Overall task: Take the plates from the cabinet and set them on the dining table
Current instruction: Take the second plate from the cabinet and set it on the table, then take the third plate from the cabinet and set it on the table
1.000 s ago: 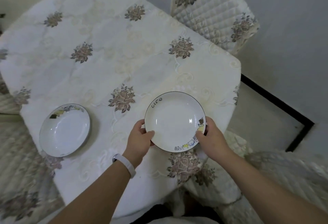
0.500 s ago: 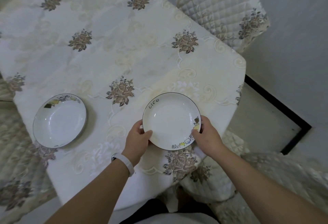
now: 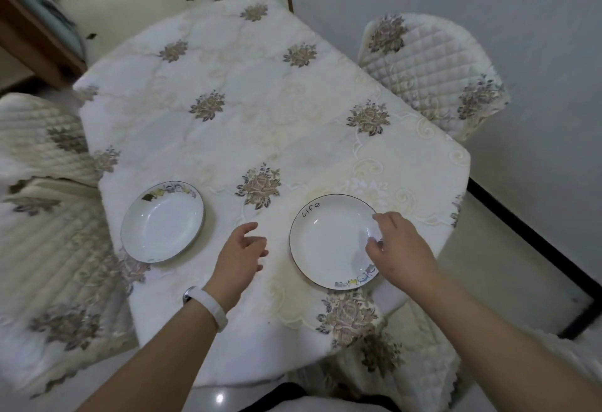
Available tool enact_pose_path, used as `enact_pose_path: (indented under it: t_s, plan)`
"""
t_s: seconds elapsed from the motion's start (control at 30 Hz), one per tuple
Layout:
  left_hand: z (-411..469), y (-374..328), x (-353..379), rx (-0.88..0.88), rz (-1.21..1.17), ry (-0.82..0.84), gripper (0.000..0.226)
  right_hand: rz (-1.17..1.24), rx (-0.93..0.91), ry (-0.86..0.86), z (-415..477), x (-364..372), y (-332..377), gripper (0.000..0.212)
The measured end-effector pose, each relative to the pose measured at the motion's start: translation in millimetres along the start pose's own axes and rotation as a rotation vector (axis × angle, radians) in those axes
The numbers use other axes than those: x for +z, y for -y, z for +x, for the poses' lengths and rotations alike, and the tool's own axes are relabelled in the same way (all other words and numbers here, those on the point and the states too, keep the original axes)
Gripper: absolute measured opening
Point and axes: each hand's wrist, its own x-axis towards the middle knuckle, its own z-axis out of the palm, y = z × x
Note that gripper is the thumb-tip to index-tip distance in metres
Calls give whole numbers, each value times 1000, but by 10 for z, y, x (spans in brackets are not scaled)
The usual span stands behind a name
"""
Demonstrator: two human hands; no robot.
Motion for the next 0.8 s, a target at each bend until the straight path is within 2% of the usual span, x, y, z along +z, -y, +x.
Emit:
enact_pose_path:
  t_s: [0.13,0.4,0.63,0.8]
  plan:
    - [-199,-71,-348,116,117,-124,30,-31,-267,1,192,-76,442,42]
    - [-886,53,-1119,408,778,-342,41,-89,-710,46,291,91,1579,41]
    - [-1469,284,-1756,293,1014,-512,44,-122,-993,137,85,286,2519,39]
    - [-1780,532,-2143,272,1003,-625,42,-165,-1095,198,-192,426,3072,42]
